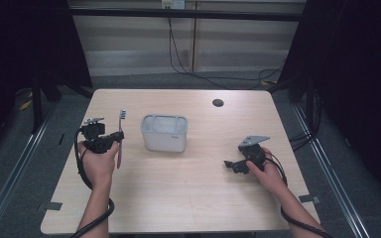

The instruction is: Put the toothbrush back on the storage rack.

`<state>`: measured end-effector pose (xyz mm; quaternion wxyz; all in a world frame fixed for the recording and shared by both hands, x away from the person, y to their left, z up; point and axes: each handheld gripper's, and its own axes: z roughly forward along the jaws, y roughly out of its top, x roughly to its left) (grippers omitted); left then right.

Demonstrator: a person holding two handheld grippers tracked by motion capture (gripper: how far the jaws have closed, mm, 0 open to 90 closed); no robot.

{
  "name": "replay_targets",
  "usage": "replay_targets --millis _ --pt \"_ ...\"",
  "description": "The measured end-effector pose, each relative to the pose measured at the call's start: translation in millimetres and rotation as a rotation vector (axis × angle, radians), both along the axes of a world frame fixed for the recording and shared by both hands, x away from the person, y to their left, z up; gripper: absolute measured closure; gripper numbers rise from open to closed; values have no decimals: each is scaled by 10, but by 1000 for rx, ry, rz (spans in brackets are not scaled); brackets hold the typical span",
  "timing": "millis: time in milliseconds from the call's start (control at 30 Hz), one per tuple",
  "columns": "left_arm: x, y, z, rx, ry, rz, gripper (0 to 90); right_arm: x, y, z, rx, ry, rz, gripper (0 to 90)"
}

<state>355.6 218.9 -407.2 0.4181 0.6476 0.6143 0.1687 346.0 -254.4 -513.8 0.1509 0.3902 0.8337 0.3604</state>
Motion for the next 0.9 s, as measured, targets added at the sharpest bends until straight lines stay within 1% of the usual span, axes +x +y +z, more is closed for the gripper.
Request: replay_targets --millis 167,300,433,667,733,900 --pt "-15 -7 88 -29 -49 3 806 0 0 0 0 0 0 112" --pt "-12 -23 150 -39 -74 -4 806 0 0 0 0 0 0 112" --pt "6 -52 207 -59 -92 -12 806 0 0 0 -1 -1 1 113" --pt "30 -121 288 -69 -145 -18 806 0 0 0 -1 -1 1 112" --pt "41 -139 303 -77 -149 -21 806 1 0 -1 0 -1 0 112" --pt "76 -182 359 -75 -167 -23 806 0 0 0 0 -1 0 112"
